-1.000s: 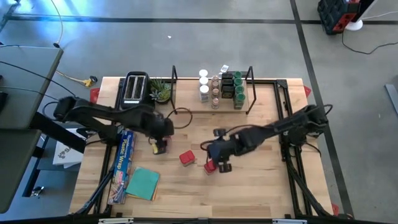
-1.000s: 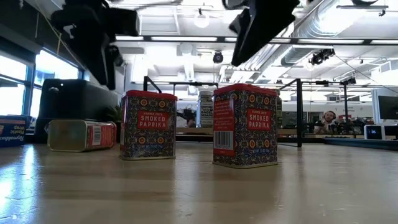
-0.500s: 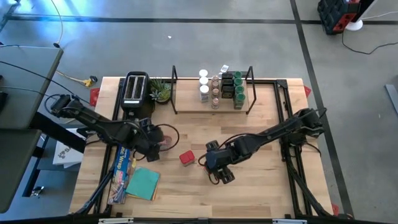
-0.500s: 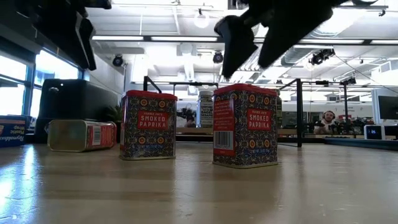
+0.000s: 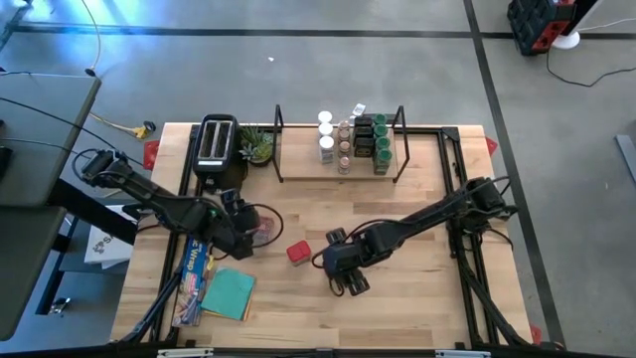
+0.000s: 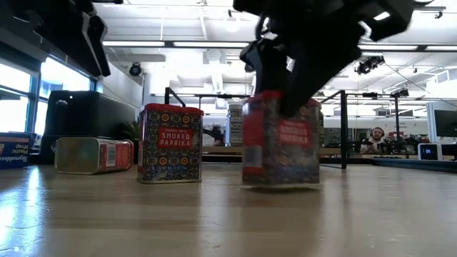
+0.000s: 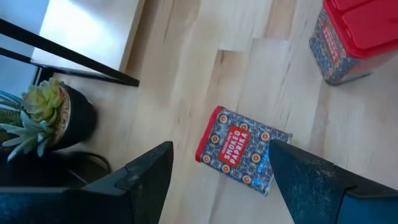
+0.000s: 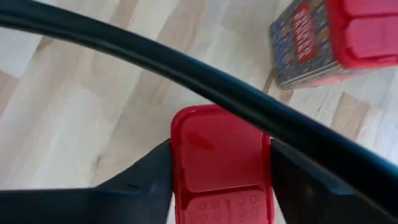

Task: Shelf spices
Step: Put the bottom right red seasoning can on the shelf, then put the center red seasoning can on the shelf

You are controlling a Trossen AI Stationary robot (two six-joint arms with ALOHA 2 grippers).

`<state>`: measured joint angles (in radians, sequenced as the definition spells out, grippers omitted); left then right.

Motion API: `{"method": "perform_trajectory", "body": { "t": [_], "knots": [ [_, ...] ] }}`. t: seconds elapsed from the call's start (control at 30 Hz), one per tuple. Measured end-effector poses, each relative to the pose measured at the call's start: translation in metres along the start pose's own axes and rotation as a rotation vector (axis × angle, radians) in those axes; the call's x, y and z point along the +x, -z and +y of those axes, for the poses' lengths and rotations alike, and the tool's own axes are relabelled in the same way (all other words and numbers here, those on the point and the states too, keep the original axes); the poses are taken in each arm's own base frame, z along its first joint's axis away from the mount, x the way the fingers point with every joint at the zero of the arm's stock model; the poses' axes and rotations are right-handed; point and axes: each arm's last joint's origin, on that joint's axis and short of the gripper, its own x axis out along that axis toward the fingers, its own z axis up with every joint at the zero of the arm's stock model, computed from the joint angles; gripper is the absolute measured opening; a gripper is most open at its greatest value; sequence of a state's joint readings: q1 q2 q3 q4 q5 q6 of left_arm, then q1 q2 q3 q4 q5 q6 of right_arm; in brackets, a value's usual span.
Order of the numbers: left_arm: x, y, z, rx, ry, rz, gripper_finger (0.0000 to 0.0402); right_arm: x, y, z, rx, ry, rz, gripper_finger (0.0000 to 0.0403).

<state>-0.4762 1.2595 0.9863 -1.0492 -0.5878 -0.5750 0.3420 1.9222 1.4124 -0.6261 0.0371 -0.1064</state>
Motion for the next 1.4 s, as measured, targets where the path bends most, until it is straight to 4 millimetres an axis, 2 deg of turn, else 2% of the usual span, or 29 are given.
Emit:
{"method": "perform_trajectory", "body": {
  "t": [0.07, 0.2, 0.27, 0.3, 0.37, 0.47, 0.53, 0.6, 0.67, 0.77, 0.9, 1.0, 1.17, 1.27, 1.4],
  "knots": [
    [-0.002, 0.002, 0.000, 0.010, 0.003, -0.001, 0.0259, 0.000, -0.001, -0.003, 0.007, 0.011, -0.008, 0.0195],
    [-0.011, 0.005, 0.003, -0.005, 0.013, -0.038, 0.0259, -0.009, -0.007, -0.020, 0.041, 0.050, -0.009, 0.0187],
    [-0.018, 0.006, 0.008, -0.019, 0.012, -0.059, 0.0259, -0.026, -0.021, -0.041, 0.049, 0.113, -0.053, 0.0108],
    [-0.023, 0.007, 0.011, -0.033, 0.011, -0.072, 0.0259, -0.038, -0.028, -0.053, 0.048, 0.163, -0.078, 0.0087],
    [-0.031, 0.010, 0.018, -0.061, 0.003, -0.102, 0.0259, -0.064, -0.039, -0.081, 0.041, 0.258, -0.114, 0.0059],
    [-0.043, 0.014, 0.028, -0.105, 0.006, -0.163, 0.0259, -0.094, -0.042, -0.125, 0.072, 0.330, -0.143, 0.0022],
    [-0.049, 0.016, 0.033, -0.132, 0.016, -0.192, 0.0259, -0.109, -0.038, -0.146, 0.090, 0.294, -0.160, 0.0004],
    [-0.053, 0.018, 0.036, -0.145, 0.033, -0.209, 0.0259, -0.114, -0.032, -0.158, 0.099, 0.209, -0.179, 0.0001],
    [-0.056, 0.020, 0.038, -0.151, 0.043, -0.222, 0.0259, -0.108, -0.026, -0.160, 0.125, 0.115, -0.187, 0.0011],
    [-0.055, 0.023, 0.037, -0.142, 0.045, -0.227, 0.0259, -0.084, -0.014, -0.156, 0.164, -0.001, -0.162, 0.0043],
    [-0.051, 0.025, 0.034, -0.134, 0.028, -0.222, 0.0259, -0.047, -0.007, -0.140, 0.141, -0.071, -0.215, 0.0115],
    [-0.046, 0.028, 0.033, -0.132, 0.019, -0.212, 0.0259, -0.027, -0.011, -0.122, 0.100, -0.060, -0.306, 0.0185],
    [-0.042, 0.030, 0.031, -0.137, 0.017, -0.210, 0.0259, -0.012, -0.023, -0.102, 0.026, 0.029, -0.359, 0.0294],
    [-0.041, 0.030, 0.031, -0.150, 0.015, -0.209, 0.0259, 0.004, -0.030, -0.098, 0.023, 0.034, -0.326, 0.0331],
    [-0.041, 0.030, 0.031, -0.162, 0.020, -0.209, 0.0259, 0.027, -0.035, -0.099, 0.029, 0.002, -0.262, 0.0345]
  ]
}}
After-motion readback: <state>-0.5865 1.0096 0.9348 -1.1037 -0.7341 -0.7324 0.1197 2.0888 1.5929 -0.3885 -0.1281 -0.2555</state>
